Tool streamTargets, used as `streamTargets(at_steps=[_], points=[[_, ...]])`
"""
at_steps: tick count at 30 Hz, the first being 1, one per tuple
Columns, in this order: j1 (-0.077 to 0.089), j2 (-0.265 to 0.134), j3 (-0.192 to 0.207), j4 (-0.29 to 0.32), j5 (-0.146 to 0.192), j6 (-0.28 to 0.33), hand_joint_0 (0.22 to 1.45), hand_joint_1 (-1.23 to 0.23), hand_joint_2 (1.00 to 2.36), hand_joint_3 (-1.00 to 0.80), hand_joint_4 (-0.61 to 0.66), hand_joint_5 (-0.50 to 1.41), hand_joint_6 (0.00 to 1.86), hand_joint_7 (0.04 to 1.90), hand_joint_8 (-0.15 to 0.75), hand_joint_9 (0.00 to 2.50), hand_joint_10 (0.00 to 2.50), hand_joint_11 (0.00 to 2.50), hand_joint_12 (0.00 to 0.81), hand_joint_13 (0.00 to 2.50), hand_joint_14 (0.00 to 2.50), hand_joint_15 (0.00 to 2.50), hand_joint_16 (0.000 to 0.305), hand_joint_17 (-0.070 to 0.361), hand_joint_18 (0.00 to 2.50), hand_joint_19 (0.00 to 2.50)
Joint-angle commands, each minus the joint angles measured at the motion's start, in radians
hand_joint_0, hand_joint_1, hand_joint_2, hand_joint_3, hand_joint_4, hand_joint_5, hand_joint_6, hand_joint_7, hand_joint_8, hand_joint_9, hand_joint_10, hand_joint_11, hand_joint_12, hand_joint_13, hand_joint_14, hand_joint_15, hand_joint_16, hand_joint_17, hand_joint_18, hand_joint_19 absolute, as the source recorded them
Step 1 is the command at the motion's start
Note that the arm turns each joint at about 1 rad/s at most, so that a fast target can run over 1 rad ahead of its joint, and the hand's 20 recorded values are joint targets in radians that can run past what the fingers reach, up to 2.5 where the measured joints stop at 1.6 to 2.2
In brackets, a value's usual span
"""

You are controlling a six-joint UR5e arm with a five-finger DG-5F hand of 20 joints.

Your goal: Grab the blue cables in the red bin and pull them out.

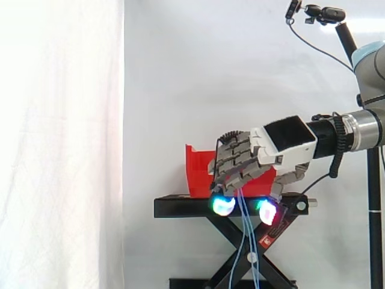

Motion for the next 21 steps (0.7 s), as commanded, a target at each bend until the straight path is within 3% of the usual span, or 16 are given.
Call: streamTargets(at_steps=[1,10,13,19,21], points=[[-0.004,0.0,0.0,0.002,0.0,-0.1,0.78,-0.98,1.0,-1.0,0.19,0.61,0.01,0.65,0.258,0.64,0.02,0.61,0.36,0.48,0.01,0.33,0.049,0.111,0.43,0.43],[-0.011,0.0,0.0,0.002,-0.003,-0.172,0.79,-0.98,1.0,-1.0,0.19,0.61,0.01,0.65,0.255,0.64,0.02,0.6,0.359,0.47,0.01,0.33,0.049,0.11,0.42,0.43],[-0.015,-0.002,0.0,0.014,-0.005,-0.236,0.79,-0.98,1.0,-1.0,0.19,0.61,0.01,0.65,0.257,0.64,0.02,0.6,0.361,0.47,0.01,0.33,0.049,0.11,0.42,0.43],[-0.015,-0.002,0.0,0.058,-0.005,-0.258,0.79,-0.98,1.0,-1.0,0.18,0.61,0.01,0.65,0.257,0.64,0.02,0.6,0.359,0.47,0.01,0.33,0.049,0.11,0.42,0.43],[-0.019,-0.002,-0.002,0.072,-0.02,-0.258,0.79,-0.98,1.0,-1.0,0.18,0.61,0.01,0.65,0.255,0.64,0.02,0.6,0.36,0.47,0.01,0.33,0.049,0.11,0.42,0.43]])
